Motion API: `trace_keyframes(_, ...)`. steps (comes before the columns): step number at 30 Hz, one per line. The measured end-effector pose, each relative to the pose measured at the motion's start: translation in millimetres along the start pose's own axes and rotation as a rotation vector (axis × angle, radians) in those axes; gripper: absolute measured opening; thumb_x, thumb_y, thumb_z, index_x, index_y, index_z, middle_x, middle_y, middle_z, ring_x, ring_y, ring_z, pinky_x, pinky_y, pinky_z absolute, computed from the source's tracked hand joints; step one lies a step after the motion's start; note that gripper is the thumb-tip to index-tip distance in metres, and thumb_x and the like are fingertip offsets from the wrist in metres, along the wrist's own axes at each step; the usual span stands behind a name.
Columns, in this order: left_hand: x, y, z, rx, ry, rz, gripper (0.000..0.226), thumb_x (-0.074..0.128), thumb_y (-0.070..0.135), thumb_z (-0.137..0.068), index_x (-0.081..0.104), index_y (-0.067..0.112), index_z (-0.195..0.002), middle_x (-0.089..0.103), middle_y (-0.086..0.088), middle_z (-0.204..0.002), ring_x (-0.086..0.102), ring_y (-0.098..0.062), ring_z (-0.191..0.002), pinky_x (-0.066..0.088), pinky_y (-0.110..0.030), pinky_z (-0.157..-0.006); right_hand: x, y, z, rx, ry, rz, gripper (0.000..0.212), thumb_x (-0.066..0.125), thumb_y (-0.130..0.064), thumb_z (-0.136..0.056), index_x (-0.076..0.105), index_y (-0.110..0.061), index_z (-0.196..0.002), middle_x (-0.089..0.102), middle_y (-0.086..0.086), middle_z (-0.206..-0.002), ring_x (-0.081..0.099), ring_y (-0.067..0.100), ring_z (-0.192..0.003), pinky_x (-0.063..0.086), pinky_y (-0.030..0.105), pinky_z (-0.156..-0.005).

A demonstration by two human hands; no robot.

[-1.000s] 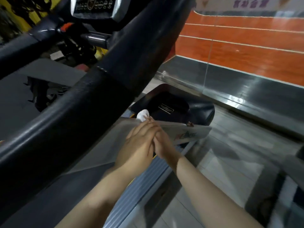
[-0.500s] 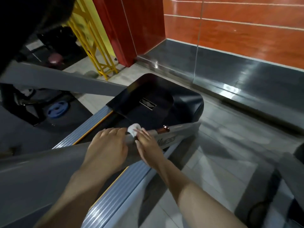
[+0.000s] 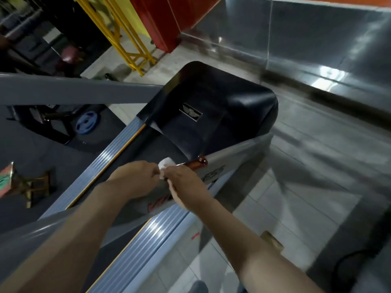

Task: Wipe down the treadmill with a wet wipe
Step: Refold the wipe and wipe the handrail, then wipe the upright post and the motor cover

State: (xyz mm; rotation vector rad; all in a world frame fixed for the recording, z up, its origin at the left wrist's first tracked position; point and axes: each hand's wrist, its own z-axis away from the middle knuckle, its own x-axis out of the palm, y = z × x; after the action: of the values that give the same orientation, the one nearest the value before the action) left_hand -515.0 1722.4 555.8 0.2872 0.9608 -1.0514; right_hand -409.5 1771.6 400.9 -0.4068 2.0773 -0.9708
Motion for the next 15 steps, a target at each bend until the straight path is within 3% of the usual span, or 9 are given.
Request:
trace_keyframes(3, -11, -9, -41, -0.018, -0.117, 0.029, 0.023, 0.048, 0.025, -0.094, 0.068, 0.028, -0.104, 0.067, 0.007, -0.105, 0.061, -0.016, -0.099, 0.05, -0.035, -0.091, -17, 23, 2, -0.02, 0.067, 0.031, 0.031, 0.059, 0.002, -0.077, 0.068, -0.014, -0.103, 0.069, 0.002, -0.102, 0.058, 0.019, -0.096, 0.047, 0.039, -0.098)
trace_keyframes(5, -9, -12, -70, -0.013, -0.265, 0.052, 0.02, 0.053, 0.017, -0.091, 0.07, 0.022, -0.1, 0.072, 0.003, -0.093, 0.064, -0.012, -0.089, 0.052, -0.034, -0.09, -31, 57, 5, 0.229, 0.194, 0.066, 0.034, 0.049, 0.005, -0.079, 0.069, -0.012, -0.101, 0.07, 0.004, -0.098, 0.062, 0.022, -0.095, 0.049, 0.039, -0.093)
trace_keyframes(7, 6, -9, -99, 0.019, -0.366, 0.079, 0.022, 0.051, 0.015, -0.093, 0.071, 0.015, -0.102, 0.073, -0.001, -0.095, 0.065, -0.014, -0.088, 0.05, -0.031, -0.088, -35, 79, 9, 0.433, 0.281, -0.025, 0.035, 0.05, 0.003, -0.081, 0.07, -0.01, -0.105, 0.07, 0.008, -0.103, 0.062, 0.025, -0.1, 0.049, 0.037, -0.09)
trace_keyframes(11, 40, -4, -143, 0.018, -0.533, 0.346, 0.018, 0.049, 0.009, -0.098, 0.066, 0.015, -0.099, 0.066, -0.002, -0.092, 0.064, -0.005, -0.071, 0.05, -0.014, -0.062, -18, 97, 15, 0.479, 0.034, -0.382, 0.037, 0.041, -0.02, -0.097, 0.066, -0.021, -0.125, 0.057, -0.006, -0.138, 0.048, 0.003, -0.13, 0.038, 0.027, -0.109)
trace_keyframes(15, 56, -7, -190, 0.07, -0.691, 0.462, 0.014, 0.053, 0.024, -0.101, 0.067, 0.025, -0.098, 0.069, 0.006, -0.094, 0.064, -0.005, -0.085, 0.051, -0.025, -0.089, -10, 131, 17, 0.409, 0.042, -0.442, 0.033, 0.04, -0.018, -0.104, 0.065, -0.017, -0.124, 0.059, -0.01, -0.132, 0.048, 0.003, -0.128, 0.036, 0.022, -0.108)
